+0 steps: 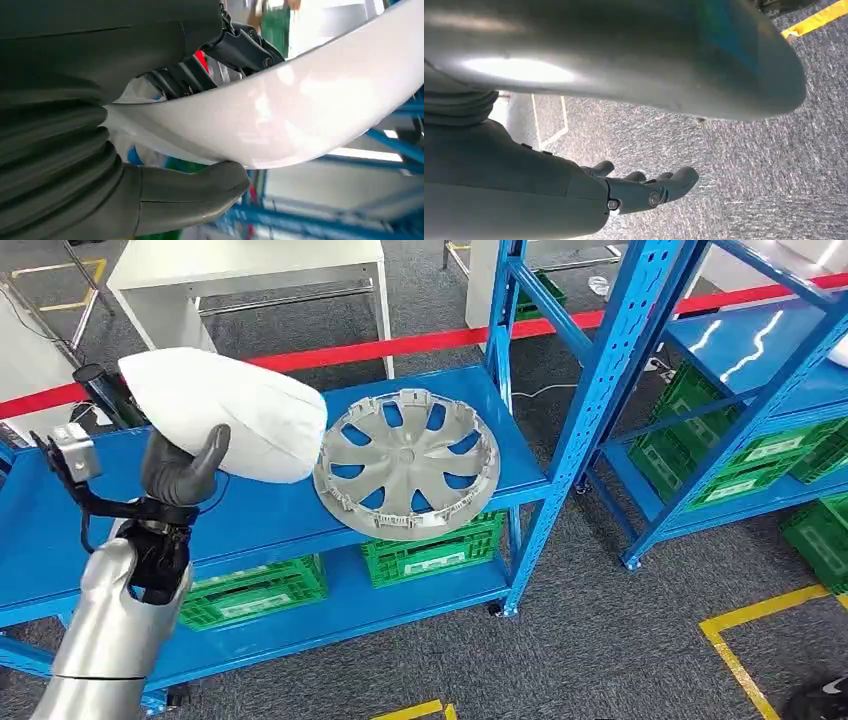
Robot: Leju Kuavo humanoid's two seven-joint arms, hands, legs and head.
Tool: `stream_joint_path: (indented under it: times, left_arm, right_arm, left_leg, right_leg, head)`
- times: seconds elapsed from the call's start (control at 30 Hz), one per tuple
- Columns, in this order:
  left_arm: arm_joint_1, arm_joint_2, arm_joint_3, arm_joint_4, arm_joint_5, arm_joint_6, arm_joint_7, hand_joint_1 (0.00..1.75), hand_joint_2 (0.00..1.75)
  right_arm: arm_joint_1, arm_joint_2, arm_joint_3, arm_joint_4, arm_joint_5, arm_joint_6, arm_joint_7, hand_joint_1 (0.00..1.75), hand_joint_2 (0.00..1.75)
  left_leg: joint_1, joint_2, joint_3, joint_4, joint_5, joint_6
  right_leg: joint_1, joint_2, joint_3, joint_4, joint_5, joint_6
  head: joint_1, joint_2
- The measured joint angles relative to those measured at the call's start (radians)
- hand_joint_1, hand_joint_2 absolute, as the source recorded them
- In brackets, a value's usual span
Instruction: Take the parts from the cabinet and place them on the table.
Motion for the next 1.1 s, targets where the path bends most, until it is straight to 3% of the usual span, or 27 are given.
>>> stream_joint_path:
  times: [0.47, 0.6, 0.73, 0.77, 0.8, 0.87, 0.9, 0.93, 1.1]
  left_arm:
    - [0.011, -0.004, -0.003, -0.040, 0.127, -0.082, 0.066, 1.75, 1.75]
    - [0.013, -0.003, -0.003, -0.047, 0.141, -0.089, 0.078, 1.75, 1.75]
    - [0.018, -0.002, -0.003, -0.050, 0.150, -0.093, 0.082, 1.75, 1.75]
    - [0.021, -0.002, -0.003, -0.053, 0.151, -0.093, 0.083, 1.75, 1.75]
    - [0.021, -0.002, -0.003, -0.056, 0.151, -0.094, 0.082, 1.75, 1.75]
    - [0.028, -0.002, -0.003, -0.056, 0.152, -0.094, 0.083, 1.75, 1.75]
    - [0.032, -0.002, -0.003, -0.056, 0.153, -0.095, 0.084, 1.75, 1.75]
    - [0.038, -0.002, -0.003, -0.056, 0.154, -0.096, 0.085, 1.75, 1.75]
    - [0.041, -0.002, -0.003, -0.056, 0.154, -0.096, 0.085, 1.75, 1.75]
  right_arm:
    - [0.000, 0.003, -0.014, 0.000, 0.008, 0.002, -0.001, 0.00, 0.00]
    - [0.000, 0.006, -0.015, 0.000, 0.008, 0.003, -0.002, 0.00, 0.00]
    - [-0.001, 0.009, -0.015, 0.000, 0.009, 0.003, -0.005, 0.00, 0.00]
    - [-0.001, 0.009, -0.015, 0.000, 0.009, 0.002, -0.005, 0.00, 0.00]
    - [-0.001, 0.010, -0.015, 0.000, 0.010, 0.002, -0.006, 0.00, 0.00]
    - [-0.001, 0.010, -0.015, 0.000, 0.009, 0.002, -0.006, 0.00, 0.00]
    - [-0.001, 0.010, -0.016, 0.000, 0.009, 0.002, -0.006, 0.00, 0.00]
    - [0.000, 0.010, -0.016, 0.000, 0.009, 0.002, -0.006, 0.00, 0.00]
    - [0.000, 0.010, -0.017, 0.000, 0.009, 0.002, -0.007, 0.00, 0.00]
  left_leg:
    - [-0.002, 0.000, 0.000, 0.003, -0.003, 0.003]
    - [-0.004, 0.000, 0.000, 0.008, -0.008, 0.010]
    - [-0.004, 0.000, 0.003, 0.002, -0.007, 0.022]
    - [0.003, 0.004, 0.011, -0.007, -0.001, 0.026]
    - [0.004, 0.004, 0.013, -0.007, -0.001, 0.030]
    - [0.003, 0.008, 0.011, -0.004, 0.003, 0.034]
    - [0.003, 0.009, 0.008, -0.002, 0.003, 0.034]
    - [0.003, 0.009, 0.004, 0.001, 0.002, 0.034]
    - [0.003, 0.008, 0.001, 0.003, 0.002, 0.033]
  right_leg:
    - [-0.002, 0.000, 0.001, -0.001, 0.000, 0.002]
    - [-0.004, 0.000, 0.004, -0.001, -0.002, 0.009]
    - [-0.005, 0.000, 0.009, -0.005, -0.004, 0.022]
    - [-0.005, -0.004, 0.007, 0.007, -0.010, 0.025]
    - [-0.002, -0.008, -0.008, 0.045, -0.038, 0.026]
    - [-0.003, -0.008, -0.081, 0.203, -0.131, 0.028]
    - [-0.003, -0.008, -0.117, 0.277, -0.161, 0.029]
    - [-0.003, -0.008, -0.137, 0.318, -0.166, 0.030]
    - [-0.004, -0.009, -0.136, 0.316, -0.156, 0.030]
  head:
    - [0.000, 0.000]
    - [0.000, 0.000]
    - [0.000, 0.000]
    - [0.000, 0.000]
    - [0.001, 0.000]
    - [0.001, 0.000]
    - [0.002, 0.000]
    - [0.002, 0.000]
    - [0.002, 0.000]
